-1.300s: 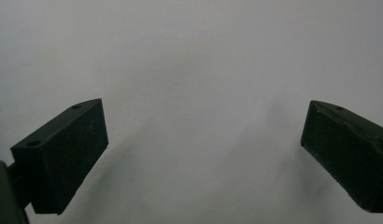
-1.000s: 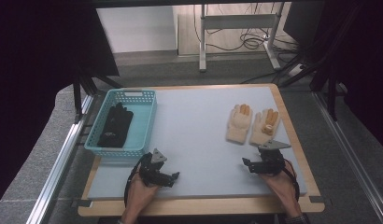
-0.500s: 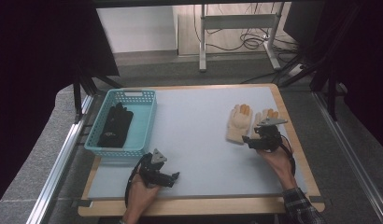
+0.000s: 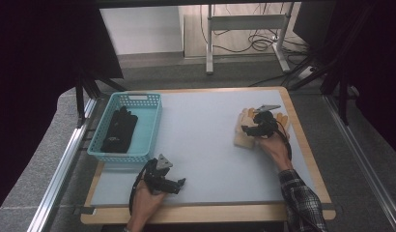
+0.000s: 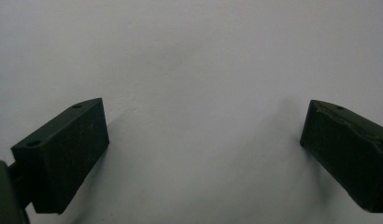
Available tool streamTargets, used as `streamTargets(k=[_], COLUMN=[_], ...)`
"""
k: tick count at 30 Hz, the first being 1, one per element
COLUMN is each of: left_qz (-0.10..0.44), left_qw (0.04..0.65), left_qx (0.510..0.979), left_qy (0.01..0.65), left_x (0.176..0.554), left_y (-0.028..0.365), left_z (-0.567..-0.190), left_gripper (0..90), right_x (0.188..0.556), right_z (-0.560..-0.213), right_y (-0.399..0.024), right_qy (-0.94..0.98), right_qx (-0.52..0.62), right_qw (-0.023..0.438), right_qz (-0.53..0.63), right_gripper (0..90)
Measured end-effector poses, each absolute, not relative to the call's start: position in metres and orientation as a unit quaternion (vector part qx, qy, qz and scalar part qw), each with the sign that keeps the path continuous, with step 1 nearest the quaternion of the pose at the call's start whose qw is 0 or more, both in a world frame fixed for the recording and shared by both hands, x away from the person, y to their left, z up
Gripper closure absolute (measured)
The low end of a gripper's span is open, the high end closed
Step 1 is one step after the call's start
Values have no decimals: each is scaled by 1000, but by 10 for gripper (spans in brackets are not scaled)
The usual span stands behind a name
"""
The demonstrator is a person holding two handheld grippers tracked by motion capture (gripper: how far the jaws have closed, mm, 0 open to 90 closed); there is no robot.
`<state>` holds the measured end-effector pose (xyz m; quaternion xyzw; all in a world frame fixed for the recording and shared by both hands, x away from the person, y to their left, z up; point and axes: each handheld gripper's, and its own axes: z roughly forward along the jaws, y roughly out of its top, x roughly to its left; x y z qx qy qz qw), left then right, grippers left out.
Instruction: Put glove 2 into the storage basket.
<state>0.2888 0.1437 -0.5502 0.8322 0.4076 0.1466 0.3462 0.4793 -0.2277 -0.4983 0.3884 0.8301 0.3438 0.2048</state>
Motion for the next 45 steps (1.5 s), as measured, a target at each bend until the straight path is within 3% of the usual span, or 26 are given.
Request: streamTargets(k=[5,12,18,32,42,45], left_qz=[147,147,147,147,148,147], left_qw=[346,346,346,345,345,346], left_qx=[832,832,832,833,833,832], left_qy=[408,408,407,406,406,407], left_x=[289,289,289,289,289,289], left_y=[144,144,144,144,144,144], left_z=[-550,-550,-550,-550,-550,-550], left_gripper=[12,12,12,13,12,12], right_x=[492,492,482,393,355,353], right_z=[-515,-513,-504,-452,-490,-503], right_y=[-222,-223,-226,-192,-153,-147], right_qy=[844,839,834,848,869,872], right_qx=[384,414,413,322,298,308], right_qw=[202,183,185,165,132,98], right_qz=[316,302,317,387,372,367], right_gripper=[286,537,613,609,589,487])
